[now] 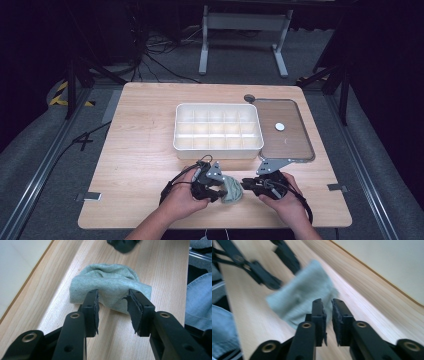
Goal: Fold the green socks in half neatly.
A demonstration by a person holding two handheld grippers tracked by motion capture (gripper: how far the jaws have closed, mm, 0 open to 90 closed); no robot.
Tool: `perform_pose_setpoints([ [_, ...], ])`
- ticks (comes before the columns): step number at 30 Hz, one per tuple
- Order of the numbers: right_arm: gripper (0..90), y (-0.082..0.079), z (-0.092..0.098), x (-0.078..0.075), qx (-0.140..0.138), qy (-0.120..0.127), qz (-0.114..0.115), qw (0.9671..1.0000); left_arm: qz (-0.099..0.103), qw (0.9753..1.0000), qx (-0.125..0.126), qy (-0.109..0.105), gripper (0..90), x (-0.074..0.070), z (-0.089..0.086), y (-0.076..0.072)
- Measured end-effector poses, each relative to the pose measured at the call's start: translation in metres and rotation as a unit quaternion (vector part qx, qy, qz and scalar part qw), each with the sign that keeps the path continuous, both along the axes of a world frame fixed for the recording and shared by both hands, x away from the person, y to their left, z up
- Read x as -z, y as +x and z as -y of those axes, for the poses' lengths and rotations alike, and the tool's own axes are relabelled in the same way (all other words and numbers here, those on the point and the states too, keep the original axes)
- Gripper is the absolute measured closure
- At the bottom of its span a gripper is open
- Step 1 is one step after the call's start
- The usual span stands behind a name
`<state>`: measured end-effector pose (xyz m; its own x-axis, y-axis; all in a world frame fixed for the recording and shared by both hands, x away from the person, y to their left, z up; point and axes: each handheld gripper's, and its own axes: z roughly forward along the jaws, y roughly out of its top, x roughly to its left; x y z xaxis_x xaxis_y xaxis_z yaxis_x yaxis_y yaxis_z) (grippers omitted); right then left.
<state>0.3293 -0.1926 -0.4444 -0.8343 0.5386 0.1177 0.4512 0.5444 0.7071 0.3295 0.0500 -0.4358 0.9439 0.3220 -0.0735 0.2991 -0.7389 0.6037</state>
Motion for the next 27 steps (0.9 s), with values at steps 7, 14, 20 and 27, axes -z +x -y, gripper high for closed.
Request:
perform_pose_setpoints([
  [7, 89.5, 0.004, -0.007, 0.014, -0.012, -0.018, -0.022, 0.9995, 0.004, 1.0, 0.009, 0.002, 61.7, 0.002, 0.003, 0.0],
  [14, 89.3, -0.006, -0.031, 0.017, -0.05, -0.038, -0.015, 0.9979, 0.005, 0.9998, 0.019, -0.002, 61.5, 0.005, 0.008, -0.001],
  [20, 88.8, -0.004, -0.031, 0.019, -0.05, -0.027, -0.03, 0.9979, 0.019, 0.9992, 0.032, 0.011, 60.4, 0.008, 0.016, -0.003],
  [27, 88.8, -0.002, -0.029, 0.021, -0.042, -0.023, -0.043, 0.9979, 0.024, 0.9991, 0.028, 0.021, 59.7, 0.01, 0.024, -0.005],
])
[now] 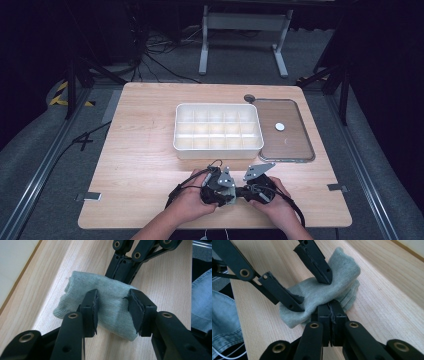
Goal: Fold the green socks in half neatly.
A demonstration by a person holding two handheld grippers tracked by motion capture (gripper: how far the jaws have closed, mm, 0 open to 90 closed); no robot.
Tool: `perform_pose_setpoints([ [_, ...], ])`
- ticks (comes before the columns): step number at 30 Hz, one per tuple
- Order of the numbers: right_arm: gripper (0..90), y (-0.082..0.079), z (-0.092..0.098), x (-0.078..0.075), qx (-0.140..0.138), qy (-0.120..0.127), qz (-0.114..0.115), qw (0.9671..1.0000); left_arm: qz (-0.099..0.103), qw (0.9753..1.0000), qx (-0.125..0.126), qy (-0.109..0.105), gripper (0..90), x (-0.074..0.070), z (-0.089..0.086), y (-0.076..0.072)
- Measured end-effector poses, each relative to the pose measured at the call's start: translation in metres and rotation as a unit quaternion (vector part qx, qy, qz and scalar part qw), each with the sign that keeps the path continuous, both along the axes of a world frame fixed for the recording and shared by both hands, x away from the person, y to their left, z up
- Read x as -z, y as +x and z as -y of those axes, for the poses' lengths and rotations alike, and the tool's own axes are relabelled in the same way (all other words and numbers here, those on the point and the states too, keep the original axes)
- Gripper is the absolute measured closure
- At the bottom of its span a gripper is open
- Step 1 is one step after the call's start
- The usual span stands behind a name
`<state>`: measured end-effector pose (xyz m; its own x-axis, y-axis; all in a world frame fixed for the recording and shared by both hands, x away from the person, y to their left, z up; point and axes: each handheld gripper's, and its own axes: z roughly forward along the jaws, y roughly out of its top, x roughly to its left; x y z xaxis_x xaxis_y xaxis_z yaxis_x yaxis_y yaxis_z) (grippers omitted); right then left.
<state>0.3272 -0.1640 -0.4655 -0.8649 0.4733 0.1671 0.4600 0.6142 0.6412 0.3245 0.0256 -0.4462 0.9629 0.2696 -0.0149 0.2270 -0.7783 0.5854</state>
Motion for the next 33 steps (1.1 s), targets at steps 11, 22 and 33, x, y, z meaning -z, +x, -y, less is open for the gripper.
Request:
perform_pose_setpoints([
  [11, 72.8, 0.003, 0.019, -0.014, 0.056, 0.017, -0.022, 0.9981, -0.02, 0.9997, -0.013, 0.012, 60.9, -0.001, 0.001, 0.002],
  [22, 56.1, -0.001, 0.007, -0.021, 0.095, 0.059, -0.004, 0.9937, -0.017, 0.9997, -0.015, 0.012, 60.8, -0.001, 0.001, 0.001],
  [33, 55.9, 0.005, 0.003, -0.007, 0.096, 0.035, -0.008, 0.9947, -0.017, 0.9995, -0.024, 0.007, 60.9, 0.0, -0.001, -0.001],
])
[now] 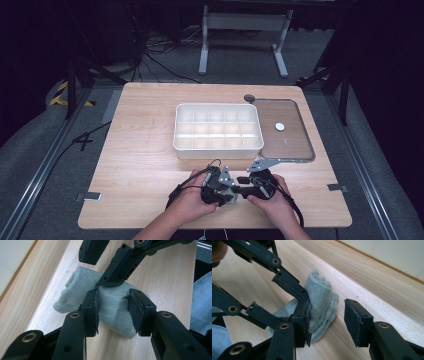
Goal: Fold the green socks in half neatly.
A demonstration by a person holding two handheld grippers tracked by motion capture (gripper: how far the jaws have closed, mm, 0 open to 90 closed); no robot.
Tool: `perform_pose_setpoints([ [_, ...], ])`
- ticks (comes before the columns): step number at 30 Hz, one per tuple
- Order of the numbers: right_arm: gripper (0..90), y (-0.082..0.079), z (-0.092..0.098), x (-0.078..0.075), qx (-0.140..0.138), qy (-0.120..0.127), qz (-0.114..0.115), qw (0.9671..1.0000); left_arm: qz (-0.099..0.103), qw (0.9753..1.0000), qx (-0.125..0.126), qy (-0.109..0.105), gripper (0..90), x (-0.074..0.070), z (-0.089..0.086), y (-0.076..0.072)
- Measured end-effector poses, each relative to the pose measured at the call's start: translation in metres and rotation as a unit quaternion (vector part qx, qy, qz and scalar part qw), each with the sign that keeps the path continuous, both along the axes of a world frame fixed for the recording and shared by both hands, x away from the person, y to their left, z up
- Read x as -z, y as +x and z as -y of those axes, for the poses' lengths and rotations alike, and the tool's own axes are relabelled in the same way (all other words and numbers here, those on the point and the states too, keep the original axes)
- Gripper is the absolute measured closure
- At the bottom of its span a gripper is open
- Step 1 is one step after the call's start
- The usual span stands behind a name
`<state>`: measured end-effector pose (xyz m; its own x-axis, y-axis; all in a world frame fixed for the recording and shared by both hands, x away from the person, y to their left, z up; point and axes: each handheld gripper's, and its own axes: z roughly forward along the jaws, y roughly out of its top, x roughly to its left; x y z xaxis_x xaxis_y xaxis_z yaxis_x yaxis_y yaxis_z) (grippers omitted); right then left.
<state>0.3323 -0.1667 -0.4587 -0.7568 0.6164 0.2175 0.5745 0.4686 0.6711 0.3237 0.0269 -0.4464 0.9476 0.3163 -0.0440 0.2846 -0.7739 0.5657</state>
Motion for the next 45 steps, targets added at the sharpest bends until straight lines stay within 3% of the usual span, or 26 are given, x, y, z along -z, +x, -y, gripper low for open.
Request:
perform_pose_setpoints([
  [15, 57.3, 0.014, -0.004, 0.009, -0.004, 0.023, -0.061, 0.9978, 0.015, 0.9992, -0.034, 0.012, 59.4, 0.003, -0.007, -0.008],
  [19, 59.5, 0.019, -0.002, 0.013, -0.006, 0.04, -0.093, 0.9949, 0.014, 0.9991, -0.04, 0.006, 59.4, 0.004, -0.01, -0.009],
  [22, 65.4, 0.025, 0.001, 0.018, -0.019, 0.071, -0.127, 0.9892, 0.017, 0.9987, -0.047, 0.0, 59.5, 0.005, -0.011, -0.011],
  [25, 69.9, 0.027, 0.002, 0.018, -0.024, 0.078, -0.137, 0.9872, 0.016, 0.9987, -0.047, 0.002, 59.5, 0.005, -0.012, -0.011],
  [29, 74.2, 0.024, 0.0, 0.015, -0.023, 0.071, -0.13, 0.9887, 0.005, 0.9987, -0.05, -0.003, 59.0, 0.004, -0.015, -0.009],
  [35, 77.3, 0.018, -0.008, 0.005, -0.029, 0.025, -0.094, 0.9948, 0.0, 0.9982, -0.058, -0.011, 58.2, -0.003, -0.026, -0.005],
  [38, 78.3, 0.014, -0.011, -0.001, -0.033, 0.003, -0.075, 0.9966, 0.003, 0.9969, -0.073, -0.028, 57.8, -0.008, -0.035, -0.003],
  [45, 79.5, 0.012, -0.005, -0.015, -0.029, -0.009, -0.05, 0.9983, 0.008, 0.9944, -0.095, -0.045, 57.3, -0.017, -0.051, 0.004],
])
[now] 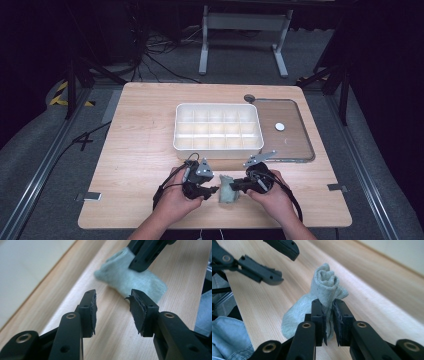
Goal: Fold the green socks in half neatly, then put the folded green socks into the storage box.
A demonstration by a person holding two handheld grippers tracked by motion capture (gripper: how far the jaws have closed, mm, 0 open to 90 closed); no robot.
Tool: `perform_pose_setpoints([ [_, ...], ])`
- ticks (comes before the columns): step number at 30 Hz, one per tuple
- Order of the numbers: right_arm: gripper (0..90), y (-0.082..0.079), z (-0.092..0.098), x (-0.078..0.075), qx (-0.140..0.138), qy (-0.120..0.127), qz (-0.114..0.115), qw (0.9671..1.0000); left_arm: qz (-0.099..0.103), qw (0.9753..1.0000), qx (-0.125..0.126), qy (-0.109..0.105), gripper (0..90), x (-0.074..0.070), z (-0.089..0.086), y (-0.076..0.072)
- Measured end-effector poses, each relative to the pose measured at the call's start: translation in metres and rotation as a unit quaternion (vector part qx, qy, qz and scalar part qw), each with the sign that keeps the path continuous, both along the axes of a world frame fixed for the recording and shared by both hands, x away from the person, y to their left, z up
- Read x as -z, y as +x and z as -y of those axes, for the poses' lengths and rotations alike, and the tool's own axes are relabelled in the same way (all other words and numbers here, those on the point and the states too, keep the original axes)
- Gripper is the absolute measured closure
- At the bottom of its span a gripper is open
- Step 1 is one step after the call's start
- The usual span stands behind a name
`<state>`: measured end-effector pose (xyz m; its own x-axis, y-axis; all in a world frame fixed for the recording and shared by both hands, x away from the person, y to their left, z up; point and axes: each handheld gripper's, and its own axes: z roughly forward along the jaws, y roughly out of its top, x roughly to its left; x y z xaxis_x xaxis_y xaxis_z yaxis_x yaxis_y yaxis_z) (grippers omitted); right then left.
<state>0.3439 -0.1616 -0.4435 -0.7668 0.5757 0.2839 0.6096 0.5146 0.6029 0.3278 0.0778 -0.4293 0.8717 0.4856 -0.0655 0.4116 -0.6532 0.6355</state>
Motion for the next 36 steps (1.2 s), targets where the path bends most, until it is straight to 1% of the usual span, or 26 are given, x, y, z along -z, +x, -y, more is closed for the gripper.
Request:
perform_pose_setpoints([
  [3, 80.1, -0.001, 0.004, -0.007, 0.005, 0.0, 0.012, 0.9999, -0.001, 0.9999, -0.011, -0.005, 57.3, -0.003, -0.005, 0.002],
  [4, 80.2, -0.001, 0.005, -0.011, 0.007, 0.0, 0.022, 0.9997, 0.001, 0.9999, -0.011, -0.006, 57.3, -0.003, -0.007, 0.003],
  [5, 80.2, -0.002, 0.006, -0.013, 0.008, 0.0, 0.027, 0.9996, -0.001, 0.9998, -0.017, -0.007, 57.3, -0.004, -0.008, 0.004],
  [6, 80.3, -0.002, 0.008, -0.017, 0.011, -0.001, 0.034, 0.9994, -0.001, 0.9998, -0.018, -0.009, 57.2, -0.004, -0.01, 0.005],
  [7, 80.3, -0.002, 0.009, -0.019, 0.012, 0.0, 0.038, 0.9992, -0.003, 0.9997, -0.022, -0.013, 57.3, -0.004, -0.011, 0.006],
  [9, 80.3, -0.001, 0.012, -0.024, 0.016, 0.0, 0.047, 0.9988, -0.005, 0.9996, -0.026, -0.013, 57.3, -0.004, -0.012, 0.007],
  [12, 80.3, 0.001, 0.016, -0.031, 0.026, -0.014, 0.065, 0.9974, -0.006, 0.9995, -0.027, -0.013, 57.2, -0.004, -0.013, 0.009],
  [13, 80.3, 0.002, 0.017, -0.034, 0.028, -0.015, 0.066, 0.9973, -0.005, 0.9996, -0.027, -0.01, 57.0, -0.004, -0.013, 0.009],
  [15, 80.3, 0.003, 0.02, -0.039, 0.032, -0.019, 0.078, 0.9962, -0.004, 0.9996, -0.027, -0.01, 56.9, -0.004, -0.013, 0.009],
  [19, 80.2, 0.004, 0.023, -0.047, 0.038, -0.023, 0.088, 0.9951, -0.004, 0.9996, -0.026, -0.007, 56.7, -0.004, -0.014, 0.009],
  [20, 80.2, 0.005, 0.024, -0.05, 0.04, -0.025, 0.095, 0.9943, -0.006, 0.9995, -0.028, -0.009, 56.7, -0.005, -0.014, 0.009],
  [21, 80.2, 0.006, 0.025, -0.054, 0.04, -0.027, 0.1, 0.9938, -0.003, 0.9996, -0.028, -0.01, 56.7, -0.005, -0.015, 0.01],
  [23, 80.1, 0.007, 0.026, -0.058, 0.042, -0.023, 0.106, 0.9932, 0.0, 0.9994, -0.031, -0.011, 56.5, -0.006, -0.017, 0.011],
  [24, 80.1, 0.009, 0.027, -0.061, 0.041, -0.023, 0.108, 0.993, -0.003, 0.9994, -0.033, -0.012, 56.5, -0.007, -0.018, 0.011],
  [25, 80.1, 0.012, 0.028, -0.067, 0.037, -0.029, 0.11, 0.9928, -0.001, 0.9992, -0.037, -0.015, 56.5, -0.008, -0.02, 0.011],
  [29, 80.1, 0.014, 0.03, -0.072, 0.038, -0.031, 0.115, 0.9922, -0.002, 0.999, -0.041, -0.016, 56.5, -0.008, -0.023, 0.012],
  [30, 80.1, 0.018, 0.032, -0.079, 0.043, -0.039, 0.125, 0.9905, 0.0, 0.9989, -0.043, -0.016, 56.5, -0.009, -0.025, 0.012],
  [31, 80.1, 0.018, 0.032, -0.079, 0.043, -0.039, 0.125, 0.9905, 0.0, 0.9989, -0.043, -0.016, 56.5, -0.009, -0.025, 0.012],
  [32, 80.1, 0.019, 0.032, -0.081, 0.047, -0.041, 0.123, 0.9905, -0.001, 0.9987, -0.047, -0.021, 56.5, -0.009, -0.025, 0.012],
  [34, 80.1, 0.023, 0.033, -0.085, 0.048, -0.046, 0.133, 0.9889, 0.001, 0.9987, -0.048, -0.019, 56.5, -0.011, -0.027, 0.012],
  [35, 80.0, 0.025, 0.034, -0.087, 0.046, -0.049, 0.142, 0.9875, 0.001, 0.9986, -0.049, -0.02, 56.5, -0.011, -0.027, 0.012],
  [36, 80.0, 0.026, 0.034, -0.088, 0.045, -0.048, 0.146, 0.987, 0.003, 0.9986, -0.048, -0.02, 56.5, -0.011, -0.028, 0.013],
])
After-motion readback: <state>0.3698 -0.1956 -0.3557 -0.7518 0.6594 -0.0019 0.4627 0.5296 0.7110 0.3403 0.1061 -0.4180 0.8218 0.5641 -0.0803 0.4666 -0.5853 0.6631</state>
